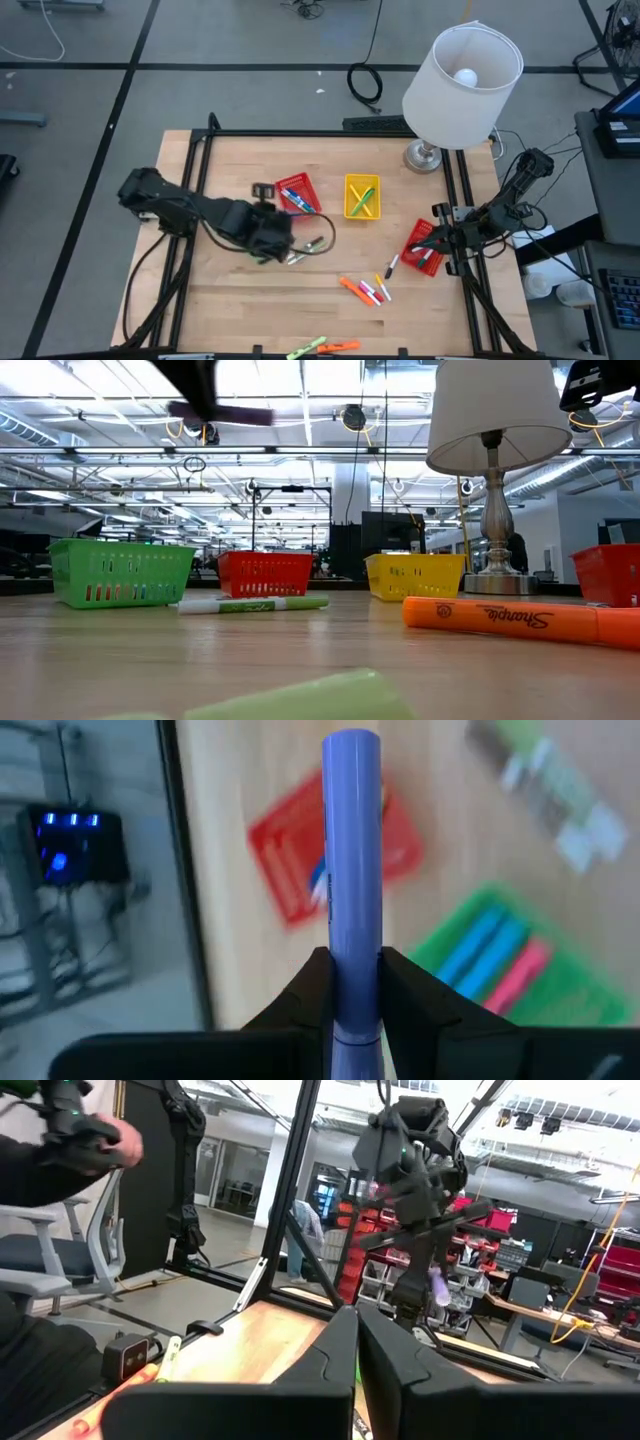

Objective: Pick & Place Markers
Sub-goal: Put the large purple highlighter pen into the green bin

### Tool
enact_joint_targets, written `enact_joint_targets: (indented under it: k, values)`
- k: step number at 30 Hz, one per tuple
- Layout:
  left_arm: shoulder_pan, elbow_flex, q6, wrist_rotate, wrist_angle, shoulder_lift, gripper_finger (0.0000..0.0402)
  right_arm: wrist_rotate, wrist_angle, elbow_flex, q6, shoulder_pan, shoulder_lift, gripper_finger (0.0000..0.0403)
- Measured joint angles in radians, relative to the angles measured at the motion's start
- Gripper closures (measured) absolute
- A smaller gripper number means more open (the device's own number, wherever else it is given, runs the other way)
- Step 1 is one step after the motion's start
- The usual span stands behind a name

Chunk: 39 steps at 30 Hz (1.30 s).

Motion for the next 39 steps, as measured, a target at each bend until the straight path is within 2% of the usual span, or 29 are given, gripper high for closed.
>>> enact_joint_targets:
  k: [2,4,8,13,17,21,26,30,35,39]
  values:
    - [0.001,0.000,-0.007,0.001,-0.098,-0.011,0.0342,0.000,0.000,0.000,0.000,0.000,0.000,0.0403]
    - [0.000,-0.013,0.016,0.009,-0.105,-0.017,0.0342,0.000,0.000,0.000,-0.001,0.000,0.000,0.0403]
    - [0.000,-0.078,0.102,0.093,-0.099,-0.048,0.0342,0.000,0.000,0.000,-0.002,0.000,0.000,0.0403]
    - [0.006,-0.240,0.134,0.185,-0.096,-0.073,0.0342,0.000,-0.008,0.000,0.001,0.000,0.000,0.0403]
    - [-0.001,-0.384,0.169,0.202,-0.099,-0.069,0.0342,0.000,-0.011,0.000,-0.001,0.000,0.001,0.0403]
    - [-0.002,-0.469,0.217,0.202,-0.018,-0.071,0.0342,0.000,-0.011,0.000,-0.002,0.000,0.001,0.0403]
    - [-0.009,-0.516,0.320,0.207,0.086,-0.071,0.0342,0.000,-0.010,0.000,0.001,0.000,0.001,0.0403]
    - [-0.008,-0.552,0.365,0.264,0.194,-0.071,0.0342,0.000,-0.010,0.000,0.004,0.000,0.001,0.0403]
    - [-0.007,-0.575,0.368,0.281,0.205,-0.071,0.0342,0.000,-0.009,0.000,0.004,0.000,0.001,0.0403]
    - [-0.007,-0.578,0.365,0.338,0.202,-0.071,0.0342,0.000,-0.010,0.000,0.004,0.000,0.001,0.0403]
